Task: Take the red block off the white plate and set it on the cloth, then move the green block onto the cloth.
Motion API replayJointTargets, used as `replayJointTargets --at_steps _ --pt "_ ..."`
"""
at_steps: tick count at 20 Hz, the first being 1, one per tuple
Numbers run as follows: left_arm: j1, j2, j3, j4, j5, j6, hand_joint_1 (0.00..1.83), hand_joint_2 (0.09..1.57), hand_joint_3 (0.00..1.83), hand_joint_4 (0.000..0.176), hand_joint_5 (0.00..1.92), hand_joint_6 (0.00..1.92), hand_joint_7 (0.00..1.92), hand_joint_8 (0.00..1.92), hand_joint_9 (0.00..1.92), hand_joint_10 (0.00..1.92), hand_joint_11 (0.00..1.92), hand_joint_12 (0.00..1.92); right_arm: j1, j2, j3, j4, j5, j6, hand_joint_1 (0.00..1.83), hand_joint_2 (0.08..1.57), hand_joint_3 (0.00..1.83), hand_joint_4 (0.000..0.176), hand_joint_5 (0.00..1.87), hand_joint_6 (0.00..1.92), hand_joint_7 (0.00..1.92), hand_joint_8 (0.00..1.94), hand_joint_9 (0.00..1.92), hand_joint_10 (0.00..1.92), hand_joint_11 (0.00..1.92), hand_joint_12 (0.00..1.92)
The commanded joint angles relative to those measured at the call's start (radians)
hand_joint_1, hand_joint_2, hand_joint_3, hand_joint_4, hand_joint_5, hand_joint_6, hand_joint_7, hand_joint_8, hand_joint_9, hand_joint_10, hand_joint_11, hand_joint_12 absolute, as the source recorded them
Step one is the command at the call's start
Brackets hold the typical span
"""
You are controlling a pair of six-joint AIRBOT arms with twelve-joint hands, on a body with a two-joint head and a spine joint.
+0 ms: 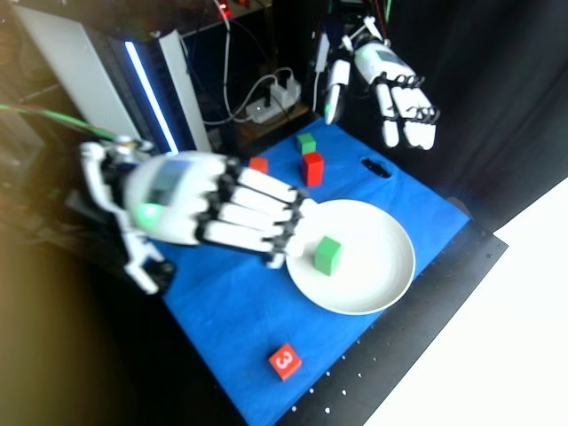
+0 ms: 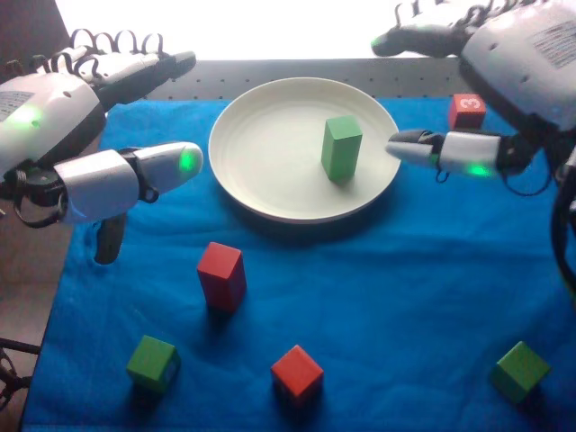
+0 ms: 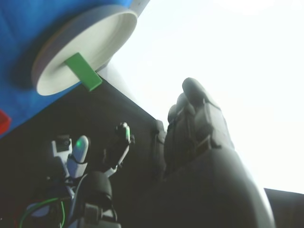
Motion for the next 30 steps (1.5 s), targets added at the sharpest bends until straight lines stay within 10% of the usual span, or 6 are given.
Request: replayJointTargets --at_steps 1,21,27,28,29,30 --pt "-0.01 -0.003 0.004 0.013 -0.131 -0.005 0.23 1.2 0.0 0.068 0.26 0.01 0.24 0.01 0.23 0.01 0.0 0.77 0.024 -0.006 0.01 -0.012 -0.087 0.0 0.99 0.92 0.0 0.0 0.61 0.22 0.56 0.33 0.37 0.92 0.24 1.55" --pt "-0.011 -0.007 0.001 0.008 -0.15 -0.004 0.22 1.24 0.0 0.07 0.29 0.01 0.24 0.0 0.25 0.0 0.0 0.83 0.112 -0.25 0.292 0.054 0.241 0.0 1.01 0.92 0.0 0.0 0.69 0.01 0.78 0.07 0.43 0.93 0.16 1.54" --pt "-0.011 -0.009 0.0 0.008 -0.152 -0.004 0.25 1.25 0.0 0.072 0.29 0.0 0.25 0.0 0.24 0.0 0.0 0.82 0.112 -0.273 0.313 0.054 0.264 0.0 1.15 1.02 0.0 0.0 0.86 0.03 1.01 0.11 0.74 0.73 0.39 1.49" --pt "-0.011 -0.009 -0.001 0.008 -0.152 -0.004 0.25 1.25 0.0 0.07 0.29 0.0 0.24 0.0 0.24 0.0 0.0 0.81 0.112 -0.274 0.314 0.056 0.266 0.0 1.16 1.08 0.0 0.0 0.97 0.75 1.09 0.1 0.78 0.73 0.38 1.55" --pt "-0.011 -0.009 -0.001 0.008 -0.153 -0.004 0.27 1.26 0.0 0.069 0.28 0.0 0.23 0.0 0.23 0.0 0.0 0.82 0.112 -0.274 0.314 0.057 0.266 0.0 1.21 1.1 0.0 0.0 0.98 0.93 1.03 0.79 0.77 0.78 0.3 1.66" --pt "-0.011 -0.01 -0.001 0.008 -0.154 -0.004 0.27 1.27 0.01 0.067 0.28 0.0 0.23 0.0 0.23 0.0 0.0 0.81 0.112 -0.274 0.315 0.057 0.266 0.0 1.22 1.12 0.0 0.008 0.98 0.96 0.98 1.02 0.77 0.9 0.32 1.71"
